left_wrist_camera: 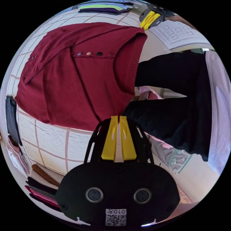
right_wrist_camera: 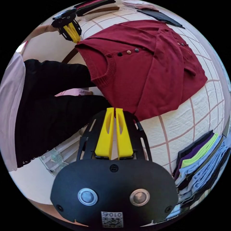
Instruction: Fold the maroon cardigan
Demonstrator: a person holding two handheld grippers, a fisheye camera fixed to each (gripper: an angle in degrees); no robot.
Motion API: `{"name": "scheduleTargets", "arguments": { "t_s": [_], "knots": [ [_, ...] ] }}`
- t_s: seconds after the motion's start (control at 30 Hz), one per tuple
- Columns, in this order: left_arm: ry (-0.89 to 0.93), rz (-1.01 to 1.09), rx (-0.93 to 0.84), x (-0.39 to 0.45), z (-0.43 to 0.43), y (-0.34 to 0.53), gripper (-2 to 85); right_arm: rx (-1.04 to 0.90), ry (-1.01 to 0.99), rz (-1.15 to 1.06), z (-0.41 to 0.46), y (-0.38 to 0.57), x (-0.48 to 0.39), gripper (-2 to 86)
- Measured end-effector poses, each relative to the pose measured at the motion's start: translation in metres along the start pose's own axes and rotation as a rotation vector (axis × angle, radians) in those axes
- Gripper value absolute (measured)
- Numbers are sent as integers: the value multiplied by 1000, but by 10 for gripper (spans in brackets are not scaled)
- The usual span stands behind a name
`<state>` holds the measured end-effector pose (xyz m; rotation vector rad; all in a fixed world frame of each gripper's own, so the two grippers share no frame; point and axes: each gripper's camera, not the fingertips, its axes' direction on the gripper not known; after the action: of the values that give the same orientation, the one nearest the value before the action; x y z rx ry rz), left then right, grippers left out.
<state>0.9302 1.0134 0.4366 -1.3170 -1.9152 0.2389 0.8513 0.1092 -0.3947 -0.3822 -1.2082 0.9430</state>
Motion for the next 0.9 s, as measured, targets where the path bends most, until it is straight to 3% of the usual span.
{"name": "scheduleTargets", "arguments": {
  "t_s": [0.17, 0.27, 0.5, 0.63, 0.73, 0.9],
  "knots": [
    [106, -109, 19, -3, 1, -8, -2, 15, -104, 127, -16, 23, 1, 33],
    [195, -142, 11, -50, -21, -21, -2, 85, -79, 144, -59, 22, 39, 33],
    [215, -194, 61, -270, -129, -57, -2, 206, -40, 48, -159, -20, 187, 35],
    [217, -215, -1, -399, -130, -111, -1, 195, -74, 95, -164, -66, 284, 37],
    [208, -241, -33, -459, -106, -148, -1, 113, -123, 159, -141, -89, 328, 37],
    [232, -237, -34, -492, -91, -181, -1, 115, -186, 187, -136, -79, 352, 37]
  ]
}}
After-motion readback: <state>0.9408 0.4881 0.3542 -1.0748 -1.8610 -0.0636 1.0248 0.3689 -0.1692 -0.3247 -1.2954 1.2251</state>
